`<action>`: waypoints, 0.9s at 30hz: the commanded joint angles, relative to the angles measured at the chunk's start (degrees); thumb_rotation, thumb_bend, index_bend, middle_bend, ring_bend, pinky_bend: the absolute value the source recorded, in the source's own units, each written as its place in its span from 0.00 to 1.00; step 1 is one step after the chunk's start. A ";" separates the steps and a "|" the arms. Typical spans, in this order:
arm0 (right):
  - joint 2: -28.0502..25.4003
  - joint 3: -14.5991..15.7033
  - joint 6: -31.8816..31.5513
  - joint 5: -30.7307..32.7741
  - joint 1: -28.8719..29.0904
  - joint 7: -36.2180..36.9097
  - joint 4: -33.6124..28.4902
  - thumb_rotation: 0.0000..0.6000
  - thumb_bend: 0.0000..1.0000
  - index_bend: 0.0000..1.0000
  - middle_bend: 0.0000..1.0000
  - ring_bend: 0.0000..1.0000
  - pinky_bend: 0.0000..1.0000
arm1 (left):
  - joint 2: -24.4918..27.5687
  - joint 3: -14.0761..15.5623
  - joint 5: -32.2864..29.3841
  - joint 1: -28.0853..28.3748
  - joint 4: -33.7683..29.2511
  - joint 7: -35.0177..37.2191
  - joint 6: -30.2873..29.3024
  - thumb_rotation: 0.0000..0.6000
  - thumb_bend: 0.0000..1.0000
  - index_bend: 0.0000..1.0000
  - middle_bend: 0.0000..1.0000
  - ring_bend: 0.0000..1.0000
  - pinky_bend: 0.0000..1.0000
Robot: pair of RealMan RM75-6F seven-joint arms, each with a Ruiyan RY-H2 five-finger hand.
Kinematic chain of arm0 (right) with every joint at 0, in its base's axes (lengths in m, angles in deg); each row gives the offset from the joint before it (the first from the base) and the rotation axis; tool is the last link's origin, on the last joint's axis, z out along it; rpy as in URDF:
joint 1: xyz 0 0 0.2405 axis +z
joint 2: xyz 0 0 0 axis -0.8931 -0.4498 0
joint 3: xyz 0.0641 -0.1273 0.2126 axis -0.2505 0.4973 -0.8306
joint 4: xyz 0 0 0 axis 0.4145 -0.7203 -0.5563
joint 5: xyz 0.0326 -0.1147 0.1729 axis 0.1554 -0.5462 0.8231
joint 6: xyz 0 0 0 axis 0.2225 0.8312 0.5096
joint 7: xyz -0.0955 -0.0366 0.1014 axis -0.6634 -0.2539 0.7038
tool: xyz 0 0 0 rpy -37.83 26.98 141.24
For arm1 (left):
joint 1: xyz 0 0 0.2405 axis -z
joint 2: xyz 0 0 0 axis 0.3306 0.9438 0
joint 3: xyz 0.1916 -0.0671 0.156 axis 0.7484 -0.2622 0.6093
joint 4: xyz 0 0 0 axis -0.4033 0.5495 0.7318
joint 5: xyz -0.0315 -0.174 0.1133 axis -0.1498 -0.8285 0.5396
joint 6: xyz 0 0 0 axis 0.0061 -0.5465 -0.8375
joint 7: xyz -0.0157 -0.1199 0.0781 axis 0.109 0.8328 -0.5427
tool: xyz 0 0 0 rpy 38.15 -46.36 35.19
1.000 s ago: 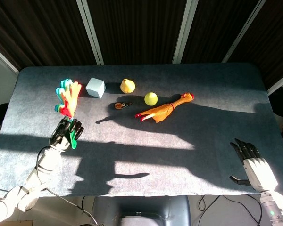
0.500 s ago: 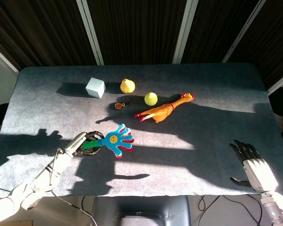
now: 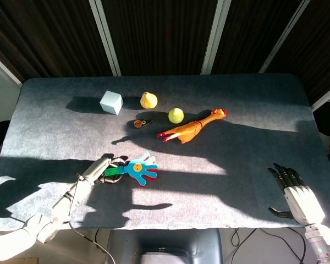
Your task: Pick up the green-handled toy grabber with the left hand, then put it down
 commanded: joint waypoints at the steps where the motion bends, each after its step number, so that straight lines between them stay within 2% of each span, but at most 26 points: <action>1: 0.00 -0.07 -0.01 0.08 0.02 0.03 0.04 1.00 0.09 0.00 0.00 0.00 0.00 | -2.38 0.24 -1.72 0.19 3.70 -5.23 1.63 1.00 0.46 0.25 0.20 0.02 0.03; 3: 0.02 -0.10 0.03 0.16 0.03 0.01 0.04 1.00 0.09 0.00 0.00 0.00 0.00 | -2.62 0.15 -2.01 -0.04 4.19 -7.91 1.30 1.00 0.45 0.12 0.07 0.00 0.00; 5: 0.09 -0.10 0.00 0.15 0.03 -0.07 0.06 1.00 0.09 0.00 0.00 0.00 0.00 | -2.85 -0.12 -2.47 -0.45 4.02 -11.39 0.54 1.00 0.44 0.02 0.01 0.00 0.00; 9: 0.29 -0.05 -0.18 -0.04 -0.05 -0.15 0.02 1.00 0.09 0.00 0.00 0.00 0.00 | -2.02 -0.90 -3.40 -1.30 0.49 -18.91 -1.33 1.00 0.42 0.00 0.00 0.00 0.00; 15: 0.32 0.09 -0.25 -0.30 -0.09 -0.32 0.04 1.00 0.09 0.00 0.00 0.00 0.00 | 2.89 -1.25 -3.21 -2.83 -10.62 -28.86 -5.35 1.00 0.41 0.00 0.00 0.00 0.00; 21: 0.39 0.10 -0.26 -0.35 -0.09 -0.66 0.09 1.00 0.09 0.00 0.00 0.00 0.00 | 10.91 -0.60 1.55 -8.18 -22.75 -40.20 -19.13 1.00 0.41 0.00 0.00 0.00 0.00; 24: 0.50 0.12 -0.51 -0.49 -0.20 -1.09 0.08 1.00 0.09 0.00 0.00 0.00 0.00 | 16.22 1.15 4.00 -13.11 -29.07 -50.20 -26.93 1.00 0.40 0.00 0.00 0.00 0.00; 27: 0.75 0.15 -0.94 -0.62 -0.42 -1.89 0.06 1.00 0.09 0.00 0.00 0.00 0.00 | 19.31 3.30 5.17 -19.38 -33.02 -58.44 -34.74 1.00 0.40 0.00 0.00 0.00 0.00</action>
